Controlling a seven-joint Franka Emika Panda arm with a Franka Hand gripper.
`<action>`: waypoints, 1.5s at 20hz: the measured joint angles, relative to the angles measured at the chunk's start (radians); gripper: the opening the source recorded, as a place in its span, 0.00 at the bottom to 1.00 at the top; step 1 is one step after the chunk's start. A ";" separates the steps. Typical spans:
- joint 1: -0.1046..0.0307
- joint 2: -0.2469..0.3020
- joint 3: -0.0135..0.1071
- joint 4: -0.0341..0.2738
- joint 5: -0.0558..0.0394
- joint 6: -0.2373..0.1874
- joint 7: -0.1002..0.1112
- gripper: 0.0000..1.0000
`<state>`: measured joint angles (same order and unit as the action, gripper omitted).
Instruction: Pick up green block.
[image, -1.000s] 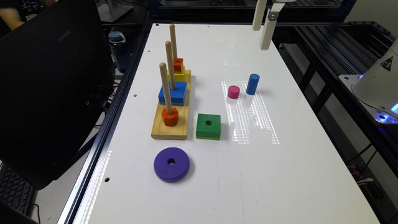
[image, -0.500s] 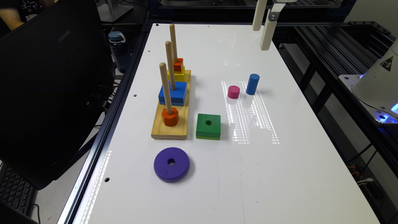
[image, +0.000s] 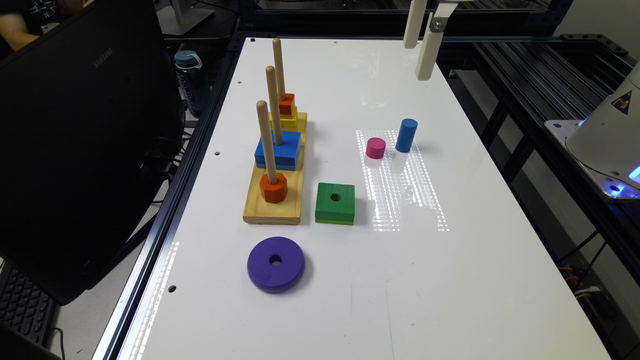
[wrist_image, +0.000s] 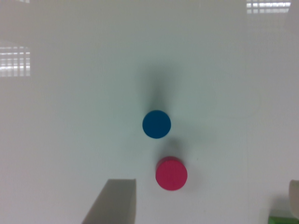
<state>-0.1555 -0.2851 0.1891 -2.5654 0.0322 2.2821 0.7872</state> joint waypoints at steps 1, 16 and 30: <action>0.000 0.007 0.003 0.007 0.0001 0.001 0.002 1.00; 0.000 0.128 0.043 0.122 0.0002 0.011 0.044 1.00; -0.002 0.268 0.113 0.270 -0.0167 0.010 0.127 1.00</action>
<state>-0.1572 -0.0170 0.3017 -2.2958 0.0155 2.2925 0.9138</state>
